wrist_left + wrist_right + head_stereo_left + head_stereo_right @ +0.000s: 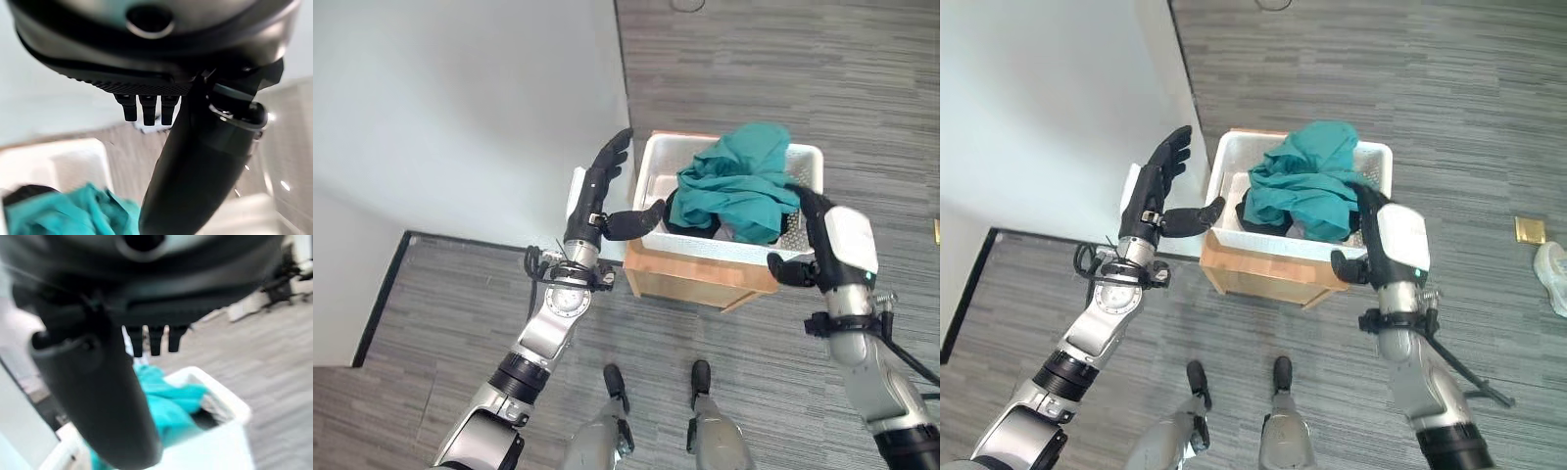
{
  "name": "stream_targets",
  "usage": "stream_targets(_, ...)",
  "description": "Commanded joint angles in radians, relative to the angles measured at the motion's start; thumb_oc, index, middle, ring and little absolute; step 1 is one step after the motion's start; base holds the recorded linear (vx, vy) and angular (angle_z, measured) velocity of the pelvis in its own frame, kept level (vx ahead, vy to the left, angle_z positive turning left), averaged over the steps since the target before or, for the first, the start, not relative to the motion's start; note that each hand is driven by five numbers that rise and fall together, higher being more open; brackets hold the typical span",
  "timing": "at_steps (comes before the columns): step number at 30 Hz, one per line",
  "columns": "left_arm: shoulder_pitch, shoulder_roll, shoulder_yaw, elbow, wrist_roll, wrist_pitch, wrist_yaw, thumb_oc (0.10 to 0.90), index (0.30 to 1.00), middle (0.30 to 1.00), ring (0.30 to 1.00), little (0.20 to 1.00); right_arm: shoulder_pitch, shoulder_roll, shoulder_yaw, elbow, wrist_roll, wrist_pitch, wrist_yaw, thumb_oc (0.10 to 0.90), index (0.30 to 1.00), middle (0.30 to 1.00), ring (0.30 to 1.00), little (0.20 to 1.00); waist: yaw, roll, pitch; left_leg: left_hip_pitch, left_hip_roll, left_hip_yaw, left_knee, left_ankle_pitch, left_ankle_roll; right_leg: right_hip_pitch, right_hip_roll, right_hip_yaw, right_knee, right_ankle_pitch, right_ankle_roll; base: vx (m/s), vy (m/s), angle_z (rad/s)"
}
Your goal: Pick up bed clothes into laundry basket.
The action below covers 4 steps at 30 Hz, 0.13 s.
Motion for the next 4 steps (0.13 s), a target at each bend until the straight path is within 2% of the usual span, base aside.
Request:
stream_targets(1, -0.003, -0.004, -0.026, -0.046, 0.058, -0.085, -0.007, 0.800, 0.900, 0.900, 0.900, 0.900, -0.011, -0.005, -0.043, -0.052, 0.011, -0.090, -0.051, 0.800, 0.900, 0.900, 0.900, 0.900, 0.008, -0.047, -0.196, 0.107, 0.018, 0.020, 0.010, -0.165, -0.052, 0.036, -0.068, 0.095, 0.003, -0.197, 0.069, 0.04, -0.071, -0.14)
stream_targets(4, 0.025, 0.000, -0.031, -0.052, 0.064, -0.085, -0.014, 0.800, 0.900, 0.900, 0.900, 0.900, 0.015, 0.005, -0.079, -0.059, 0.033, -0.098, -0.064, 0.800, 0.900, 0.900, 0.900, 0.900, -0.003, -0.040, -0.216, 0.124, 0.022, 0.033, 0.010, -0.170, -0.053, 0.042, -0.060, 0.109, 0.003, -0.200, 0.065, 0.05, -0.054, -0.19)
